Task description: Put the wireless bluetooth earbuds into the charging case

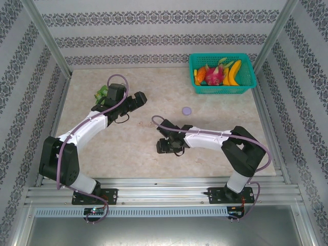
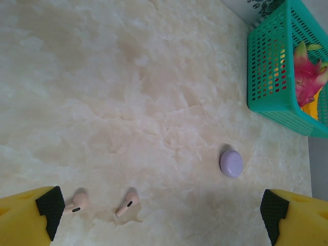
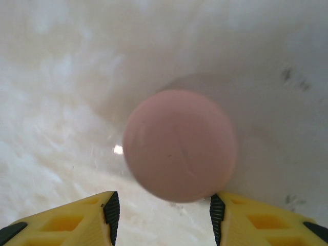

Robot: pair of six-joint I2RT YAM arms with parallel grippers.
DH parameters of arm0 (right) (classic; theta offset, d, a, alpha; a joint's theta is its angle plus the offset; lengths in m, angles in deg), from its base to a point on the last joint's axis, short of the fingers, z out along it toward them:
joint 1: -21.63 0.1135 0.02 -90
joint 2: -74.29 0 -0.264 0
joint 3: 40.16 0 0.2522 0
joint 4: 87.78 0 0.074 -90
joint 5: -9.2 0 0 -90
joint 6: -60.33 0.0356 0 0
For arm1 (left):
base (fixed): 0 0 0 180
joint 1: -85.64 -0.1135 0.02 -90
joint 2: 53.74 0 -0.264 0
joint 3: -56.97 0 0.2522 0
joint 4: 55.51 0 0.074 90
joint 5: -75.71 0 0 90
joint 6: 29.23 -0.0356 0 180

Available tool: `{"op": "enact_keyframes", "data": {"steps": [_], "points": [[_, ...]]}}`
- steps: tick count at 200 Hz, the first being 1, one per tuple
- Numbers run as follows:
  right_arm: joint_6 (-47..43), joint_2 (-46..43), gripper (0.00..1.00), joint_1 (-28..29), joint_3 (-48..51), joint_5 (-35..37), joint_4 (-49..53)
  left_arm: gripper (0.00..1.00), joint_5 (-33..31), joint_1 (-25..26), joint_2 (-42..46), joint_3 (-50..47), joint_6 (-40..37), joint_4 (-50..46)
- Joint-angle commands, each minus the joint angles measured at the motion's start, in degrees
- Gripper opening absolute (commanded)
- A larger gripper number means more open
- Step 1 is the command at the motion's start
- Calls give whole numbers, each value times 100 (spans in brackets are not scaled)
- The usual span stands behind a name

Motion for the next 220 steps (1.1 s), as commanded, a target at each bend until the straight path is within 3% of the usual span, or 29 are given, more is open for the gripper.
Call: {"op": "enact_keyframes", "data": {"steps": [1,69,152,165,175,182,220], "points": [[-64,112,52,-197,-281,-238,-138,100,-7,-63,-64,110,-45,11],[-336,-216,53,-769,-860,-9,378,100,69,-75,-213,150,-111,127],[-1608,193,64,-87,-1568,1375,1539,100,-156,-343,325,-300,-357,70],[-1597,171,68,-26,-1566,1539,1503,100,-196,-398,491,-362,-419,22],[-1588,97,82,-16,-1516,1624,1426,100,-243,-448,633,-428,-447,-4],[-1592,16,97,-17,-1461,1684,1342,100,-276,-479,746,-475,-459,2],[-1737,-577,98,5,-1184,2185,786,100,-501,-600,1324,-748,-460,38]]}}
